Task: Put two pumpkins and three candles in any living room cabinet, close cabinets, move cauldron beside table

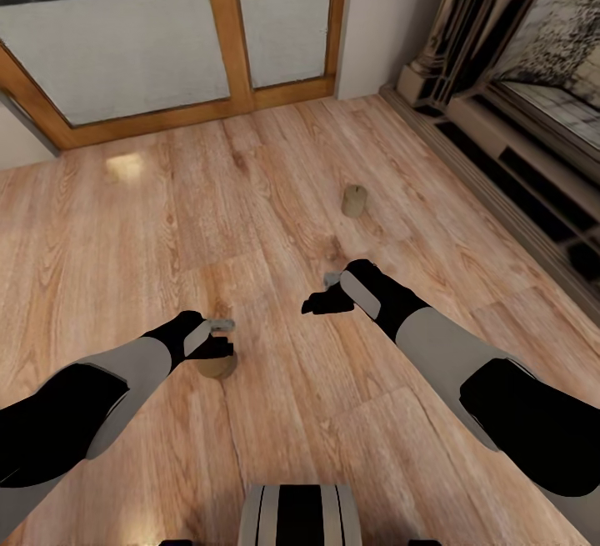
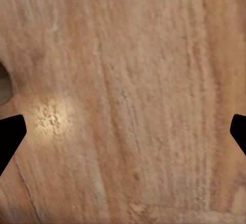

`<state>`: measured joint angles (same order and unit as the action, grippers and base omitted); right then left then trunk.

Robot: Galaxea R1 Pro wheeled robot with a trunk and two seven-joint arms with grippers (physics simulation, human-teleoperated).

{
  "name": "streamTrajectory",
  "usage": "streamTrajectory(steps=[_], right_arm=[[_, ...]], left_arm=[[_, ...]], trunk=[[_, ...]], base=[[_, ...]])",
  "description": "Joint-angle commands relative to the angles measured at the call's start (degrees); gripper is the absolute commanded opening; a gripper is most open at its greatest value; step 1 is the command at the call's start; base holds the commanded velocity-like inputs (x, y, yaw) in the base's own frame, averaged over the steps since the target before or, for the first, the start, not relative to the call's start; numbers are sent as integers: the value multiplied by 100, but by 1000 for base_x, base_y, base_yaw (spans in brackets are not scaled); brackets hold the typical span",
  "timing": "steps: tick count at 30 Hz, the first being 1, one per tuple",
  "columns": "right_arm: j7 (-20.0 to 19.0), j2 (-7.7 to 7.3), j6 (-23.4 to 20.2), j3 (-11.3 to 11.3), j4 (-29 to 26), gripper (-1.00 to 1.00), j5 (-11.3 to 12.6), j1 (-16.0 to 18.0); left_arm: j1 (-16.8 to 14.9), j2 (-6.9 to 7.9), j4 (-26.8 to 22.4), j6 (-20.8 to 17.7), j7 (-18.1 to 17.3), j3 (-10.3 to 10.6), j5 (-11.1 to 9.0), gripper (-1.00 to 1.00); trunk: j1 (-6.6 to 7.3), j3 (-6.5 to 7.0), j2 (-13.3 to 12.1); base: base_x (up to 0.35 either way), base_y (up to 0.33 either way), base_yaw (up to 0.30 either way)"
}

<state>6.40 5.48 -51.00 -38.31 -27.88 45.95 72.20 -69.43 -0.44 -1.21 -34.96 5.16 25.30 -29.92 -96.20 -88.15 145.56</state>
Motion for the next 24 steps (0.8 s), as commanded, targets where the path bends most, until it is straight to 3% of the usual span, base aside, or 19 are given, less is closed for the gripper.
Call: streamTrajectory(steps=[1,9,19,20,24], right_arm=[[55,-3,-8,-31,-7,100,63,5],[55,-3,-12,-32,-7,100,63,5],[55,-3,-10,-36,-7,100,63,5],[55,-3,-10,-36,-7,100,63,5],[55,-3,-9,-32,-7,100,63,5]], left_arm=[[0,0,-10,-29,46,36,-49,100],[0,0,-13,-29,44,36,-49,100],[0,0,-19,-29,37,36,-49,100],[0,0,-19,-29,37,36,-49,-100],[0,0,-19,-29,37,36,-49,-100]], trunk=[[-1,-26,3],[-12,-115,8],[-12,-115,8],[-12,-115,8],[-12,-115,8]], base=[[0,0,0],[0,0,0],[0,0,0],[0,0,0],[0,0,0]])
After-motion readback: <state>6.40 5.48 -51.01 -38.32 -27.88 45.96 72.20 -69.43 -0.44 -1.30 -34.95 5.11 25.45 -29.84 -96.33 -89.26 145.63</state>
